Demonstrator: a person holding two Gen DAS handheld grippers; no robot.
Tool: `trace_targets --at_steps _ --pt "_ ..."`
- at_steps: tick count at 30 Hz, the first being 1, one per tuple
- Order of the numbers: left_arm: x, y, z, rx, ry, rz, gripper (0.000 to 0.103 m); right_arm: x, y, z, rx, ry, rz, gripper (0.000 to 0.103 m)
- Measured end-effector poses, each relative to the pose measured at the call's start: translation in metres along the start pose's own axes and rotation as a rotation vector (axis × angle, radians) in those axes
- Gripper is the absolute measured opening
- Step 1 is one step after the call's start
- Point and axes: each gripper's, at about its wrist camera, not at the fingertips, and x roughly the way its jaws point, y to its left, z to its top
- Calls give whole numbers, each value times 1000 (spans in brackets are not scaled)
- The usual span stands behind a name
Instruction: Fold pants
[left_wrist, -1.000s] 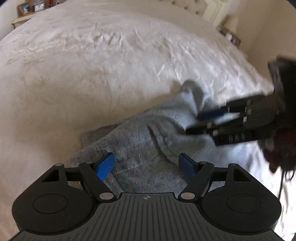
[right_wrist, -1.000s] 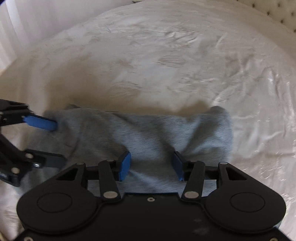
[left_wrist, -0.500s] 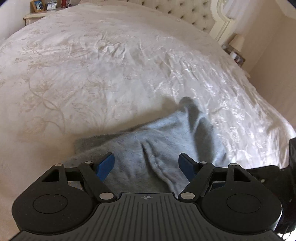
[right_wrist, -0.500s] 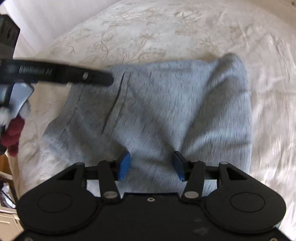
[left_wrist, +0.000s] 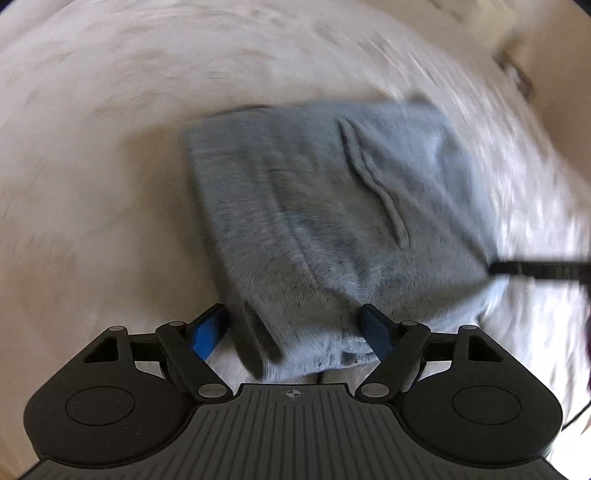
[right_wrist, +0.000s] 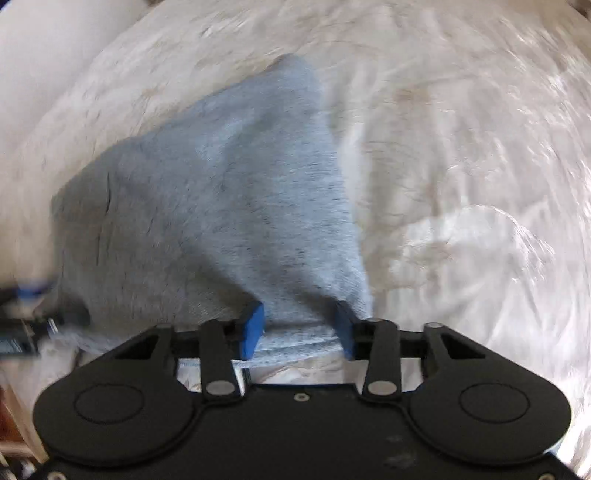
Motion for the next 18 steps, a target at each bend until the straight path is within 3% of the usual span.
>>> trace_targets --at_steps 2,5,8,11,15,18 --pt "-16 -2 0 -9 -56 15 75 -18 3 0 -31 -50 12 50" --pt "-38 -11 0 6 -148 9 76 -46 1 -3 -36 -123 37 55" --pt "-58 -24 1 14 -201 13 76 -70 3 -7 -63 -179 49 68" --pt "-77 -42 -4 2 -254 23 76 -90 9 -19 -100 -207 71 75" --pt "-100 -79 -10 15 -327 139 75 -109 12 -25 -119 -248 131 83" --pt "-118 -107 -11 12 -359 306 76 -136 12 -34 -137 -306 162 94"
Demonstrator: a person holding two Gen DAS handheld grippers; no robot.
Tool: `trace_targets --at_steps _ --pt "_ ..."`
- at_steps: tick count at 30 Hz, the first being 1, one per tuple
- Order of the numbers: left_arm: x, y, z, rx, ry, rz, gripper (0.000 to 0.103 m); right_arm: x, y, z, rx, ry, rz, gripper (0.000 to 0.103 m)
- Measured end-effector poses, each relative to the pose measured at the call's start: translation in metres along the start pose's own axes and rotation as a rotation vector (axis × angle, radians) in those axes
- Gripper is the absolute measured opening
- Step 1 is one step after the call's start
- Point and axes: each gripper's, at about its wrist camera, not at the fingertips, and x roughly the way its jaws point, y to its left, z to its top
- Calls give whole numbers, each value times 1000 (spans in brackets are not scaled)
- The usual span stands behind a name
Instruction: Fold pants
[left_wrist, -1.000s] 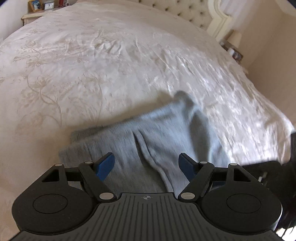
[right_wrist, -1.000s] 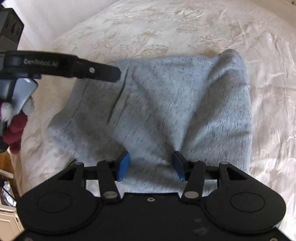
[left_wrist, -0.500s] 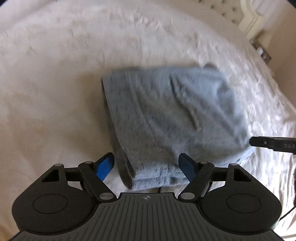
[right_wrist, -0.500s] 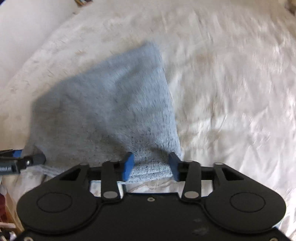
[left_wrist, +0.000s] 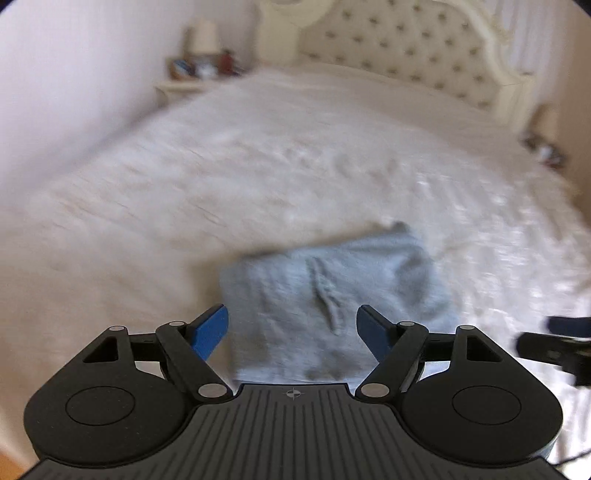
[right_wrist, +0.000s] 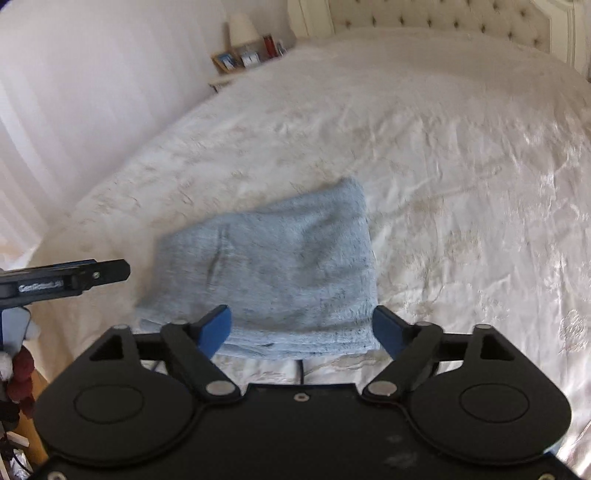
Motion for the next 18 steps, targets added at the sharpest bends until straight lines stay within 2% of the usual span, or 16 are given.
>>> trace_targets --at_steps 1,4,6,9,11,14,18 --pt "-8 -8 3 7 -5 55 76 -14 4 -1 -9 -23 6 102" --pt "-26 -21 9 -14 -14 123 76 -41 13 4 -50 -82 14 103" --pt "-37 -28 12 -32 -32 132 76 -58 19 8 -74 -111 -8 103" --pt "-58 -40 13 -37 -91 141 76 -75 31 14 -107 -106 -122 103" --pt "-68 -49 13 -27 -124 146 76 -83 34 16 -127 -91 -118 103" --pt "-72 -65 15 6 -69 114 77 -94 30 17 -81 -98 -68 103" --pt "-68 -79 9 10 42 80 76 -100 24 15 -7 -29 -48 103"
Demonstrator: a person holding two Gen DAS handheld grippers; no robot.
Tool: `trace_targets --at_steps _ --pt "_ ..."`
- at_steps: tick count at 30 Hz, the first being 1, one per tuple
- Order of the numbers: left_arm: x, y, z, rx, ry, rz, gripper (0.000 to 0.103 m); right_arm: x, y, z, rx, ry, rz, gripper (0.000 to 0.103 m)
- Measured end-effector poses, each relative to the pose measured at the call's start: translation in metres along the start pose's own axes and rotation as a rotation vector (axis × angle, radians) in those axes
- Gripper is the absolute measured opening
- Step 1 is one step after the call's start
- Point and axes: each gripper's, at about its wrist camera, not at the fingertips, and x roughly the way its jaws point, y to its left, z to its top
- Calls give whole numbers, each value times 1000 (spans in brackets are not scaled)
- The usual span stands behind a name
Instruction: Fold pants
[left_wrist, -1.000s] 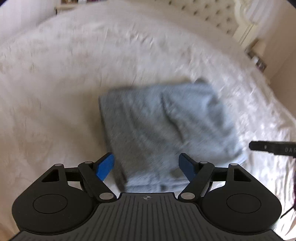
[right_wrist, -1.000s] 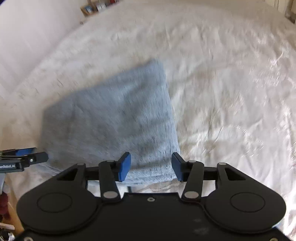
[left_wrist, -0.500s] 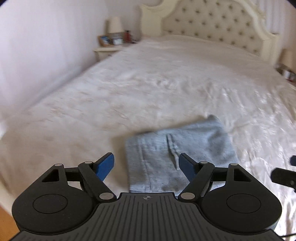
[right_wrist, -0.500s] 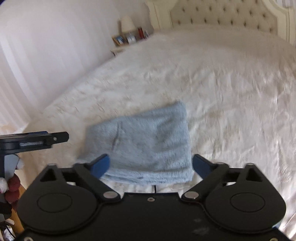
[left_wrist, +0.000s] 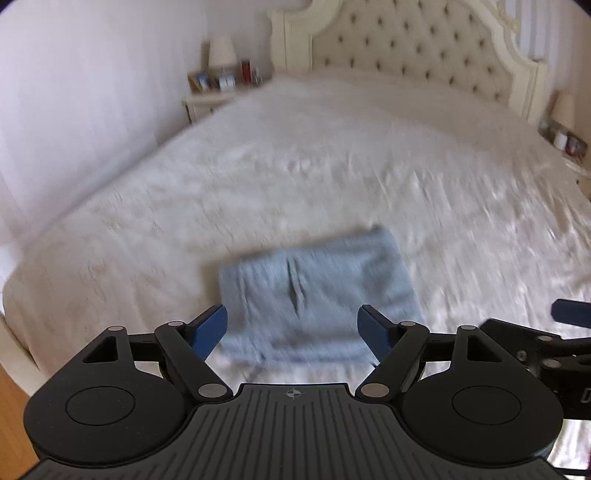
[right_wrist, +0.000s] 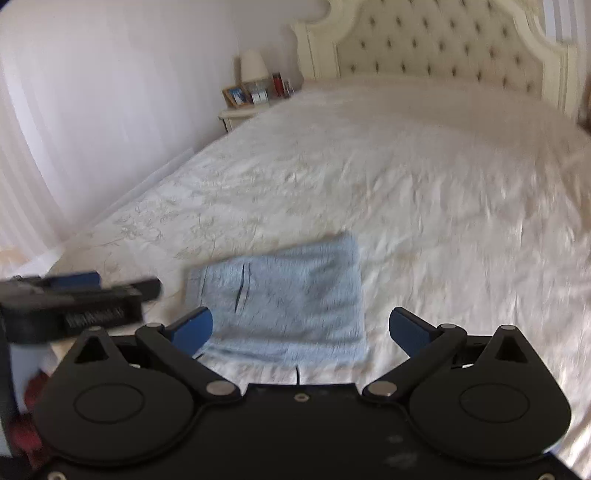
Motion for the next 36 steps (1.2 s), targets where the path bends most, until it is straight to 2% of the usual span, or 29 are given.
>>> trace_targets --at_steps 4,9,14,36 --pt "3 -6 -13 -41 97 -22 76 -5 -4 -10 22 24 -15 103" --pt "-1 -11 -27 -85 132 -8 76 -12 -10 -16 42 39 -7 103" --pt "-3 -15 -31 -66 139 21 76 -15 -10 -19 39 36 -6 103" --pt "-2 -15 -38 -46 173 32 76 -13 -7 -24 46 50 -4 103"
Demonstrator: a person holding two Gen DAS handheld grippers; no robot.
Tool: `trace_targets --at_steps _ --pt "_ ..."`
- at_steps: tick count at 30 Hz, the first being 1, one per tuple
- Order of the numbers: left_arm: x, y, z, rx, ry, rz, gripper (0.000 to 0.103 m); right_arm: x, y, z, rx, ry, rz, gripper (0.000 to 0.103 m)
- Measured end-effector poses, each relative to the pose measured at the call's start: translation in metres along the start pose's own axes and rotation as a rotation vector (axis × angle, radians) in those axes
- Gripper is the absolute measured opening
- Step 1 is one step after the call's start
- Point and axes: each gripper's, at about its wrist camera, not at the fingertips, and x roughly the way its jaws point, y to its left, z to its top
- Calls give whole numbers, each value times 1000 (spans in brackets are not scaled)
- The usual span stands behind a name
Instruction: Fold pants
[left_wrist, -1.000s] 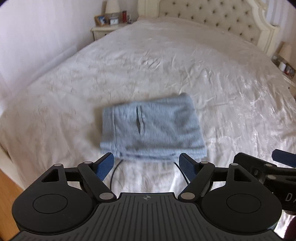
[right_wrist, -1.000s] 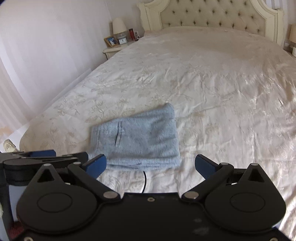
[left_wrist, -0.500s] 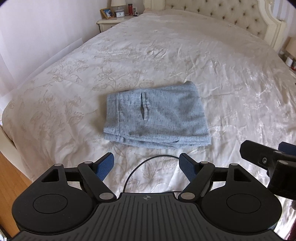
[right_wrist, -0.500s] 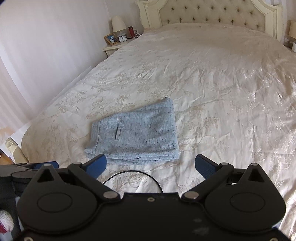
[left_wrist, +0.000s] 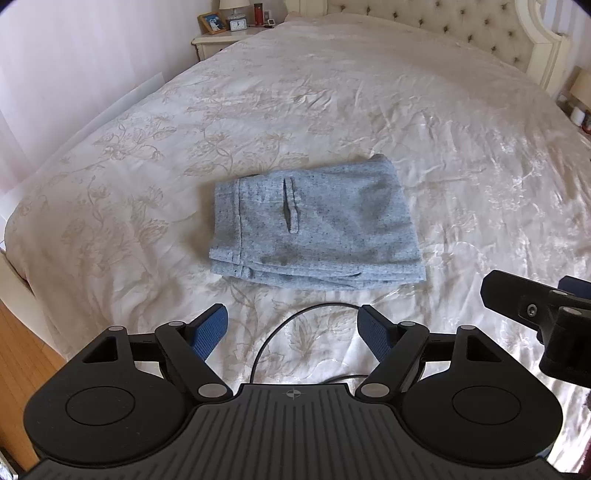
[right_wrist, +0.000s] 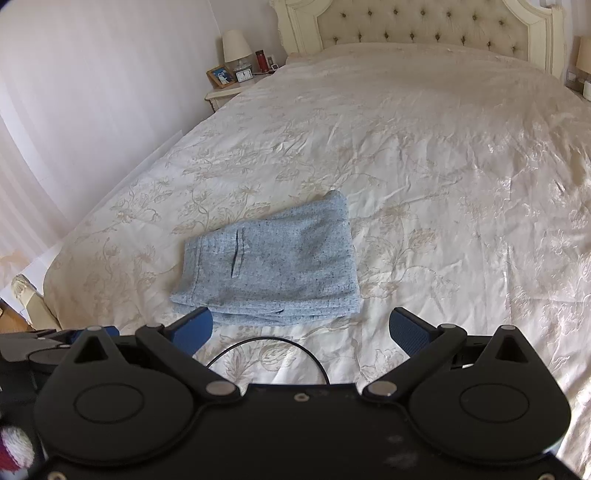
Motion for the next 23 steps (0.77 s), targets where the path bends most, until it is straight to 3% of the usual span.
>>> trace_targets --at_steps 23 --pt "3 9 2 21 -2 -5 76 8 9 0 24 14 1 103"
